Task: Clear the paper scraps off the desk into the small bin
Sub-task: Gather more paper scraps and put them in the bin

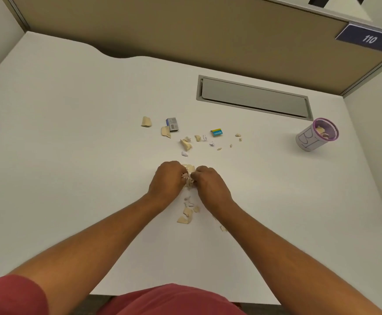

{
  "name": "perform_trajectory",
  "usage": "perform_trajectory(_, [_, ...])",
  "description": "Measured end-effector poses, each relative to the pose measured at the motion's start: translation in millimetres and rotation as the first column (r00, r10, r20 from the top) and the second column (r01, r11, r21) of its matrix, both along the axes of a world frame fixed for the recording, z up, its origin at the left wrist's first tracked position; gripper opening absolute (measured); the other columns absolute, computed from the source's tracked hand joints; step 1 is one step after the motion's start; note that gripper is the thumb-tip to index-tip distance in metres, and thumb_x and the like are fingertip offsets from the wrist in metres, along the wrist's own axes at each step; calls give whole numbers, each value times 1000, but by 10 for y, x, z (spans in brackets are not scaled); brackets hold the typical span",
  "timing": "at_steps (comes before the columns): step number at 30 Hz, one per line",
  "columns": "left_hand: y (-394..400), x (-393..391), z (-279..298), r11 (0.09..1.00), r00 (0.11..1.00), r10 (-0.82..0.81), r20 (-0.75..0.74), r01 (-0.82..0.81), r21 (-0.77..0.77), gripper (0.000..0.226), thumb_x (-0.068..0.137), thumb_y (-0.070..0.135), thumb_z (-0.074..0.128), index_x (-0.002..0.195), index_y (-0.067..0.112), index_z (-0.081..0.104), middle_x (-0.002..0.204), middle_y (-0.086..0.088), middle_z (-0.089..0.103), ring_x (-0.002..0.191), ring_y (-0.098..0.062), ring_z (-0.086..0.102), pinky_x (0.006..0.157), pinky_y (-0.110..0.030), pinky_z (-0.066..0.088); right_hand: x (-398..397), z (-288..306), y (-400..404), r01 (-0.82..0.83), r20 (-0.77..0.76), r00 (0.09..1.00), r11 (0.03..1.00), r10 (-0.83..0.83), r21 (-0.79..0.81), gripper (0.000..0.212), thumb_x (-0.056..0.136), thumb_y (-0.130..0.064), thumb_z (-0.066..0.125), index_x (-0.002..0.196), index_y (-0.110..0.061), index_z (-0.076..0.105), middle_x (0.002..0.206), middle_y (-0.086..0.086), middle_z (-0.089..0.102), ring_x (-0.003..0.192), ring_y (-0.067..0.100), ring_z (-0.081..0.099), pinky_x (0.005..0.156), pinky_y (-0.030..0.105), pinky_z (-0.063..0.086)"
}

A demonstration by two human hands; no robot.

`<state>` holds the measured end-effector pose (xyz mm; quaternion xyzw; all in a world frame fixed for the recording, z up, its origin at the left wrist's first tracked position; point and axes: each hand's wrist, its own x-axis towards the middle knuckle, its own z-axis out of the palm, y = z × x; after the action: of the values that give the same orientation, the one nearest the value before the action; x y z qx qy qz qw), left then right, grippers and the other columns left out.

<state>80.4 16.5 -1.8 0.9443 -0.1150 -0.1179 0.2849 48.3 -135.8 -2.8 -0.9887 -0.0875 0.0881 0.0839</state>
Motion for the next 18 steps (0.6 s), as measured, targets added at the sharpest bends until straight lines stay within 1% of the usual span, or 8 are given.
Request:
perform_trajectory(2, [-28, -4, -9, 988, 994, 88, -66, -96, -124, 12, 88, 12, 72, 81, 11, 82, 79, -4, 76, 70, -18, 63, 56, -21, 33, 10, -31, -78, -11, 13, 1000, 1000, 10, 22, 16, 90, -3, 55, 82, -11, 66, 83, 4, 57, 79, 21, 51, 64, 35, 41])
perform_trajectory(4, [-87, 5, -11, 947, 974, 169, -153, -203, -248, 6, 83, 12, 78, 83, 13, 85, 72, 1, 76, 62, -11, 59, 57, -23, 38, 8, -23, -189, 138, -11, 990, 961, -139, 241, 17, 90, -7, 58, 86, -11, 74, 82, 6, 71, 75, 24, 59, 66, 36, 45])
perform_trajectory(5, [-130, 9, -6, 919, 957, 208, -201, -262, -295, 6, 81, 12, 80, 83, 15, 85, 70, 4, 75, 61, -7, 60, 58, -23, 41, 7, -8, -262, 251, -56, 967, 889, -249, 382, 15, 88, -10, 61, 84, -10, 76, 79, 9, 74, 72, 29, 62, 65, 39, 48])
perform_trajectory(8, [-295, 23, 6, 752, 846, 322, -425, -501, -427, 11, 82, 13, 83, 91, 19, 86, 83, 6, 81, 74, -10, 75, 69, -24, 56, 9, 61, -555, 550, -293, 817, 516, -496, 657, 9, 82, -17, 73, 83, -13, 81, 77, 8, 78, 77, 29, 73, 73, 38, 58])
perform_trajectory(11, [-533, 44, 63, 498, 722, 252, -645, -668, -553, 11, 84, 7, 84, 95, 10, 84, 90, -8, 83, 80, -24, 80, 80, -33, 65, 19, 148, -897, 660, -555, 685, 80, -471, 747, 8, 81, -9, 82, 88, -10, 84, 90, 6, 82, 91, 28, 78, 89, 37, 63])
perform_trajectory(13, [-749, 76, 134, 392, 700, 191, -688, -697, -601, 12, 84, 2, 83, 96, 4, 82, 93, -9, 83, 81, -24, 80, 78, -28, 65, 18, 251, -1148, 635, -603, 672, -84, -430, 768, 13, 83, -2, 81, 95, 1, 82, 100, 12, 81, 90, 27, 76, 85, 32, 63])
perform_trajectory(15, [-993, 115, 220, 332, 703, 138, -698, -697, -636, 10, 85, 1, 83, 94, 2, 82, 92, -6, 83, 82, -22, 80, 76, -23, 64, 20, 376, -1419, 607, -607, 671, -155, -426, 780, 14, 84, 0, 80, 97, 5, 80, 106, 17, 79, 82, 24, 74, 79, 26, 62])
perform_trajectory(18, [-1415, 211, 367, 297, 712, 73, -699, -684, -666, 7, 84, 0, 83, 91, 1, 81, 92, -6, 82, 83, -20, 78, 77, -21, 63, 58, 574, -1913, 570, -574, 663, -172, -481, 803, 16, 85, 0, 79, 100, 6, 78, 105, 21, 78, 75, 24, 71, 76, 22, 61])
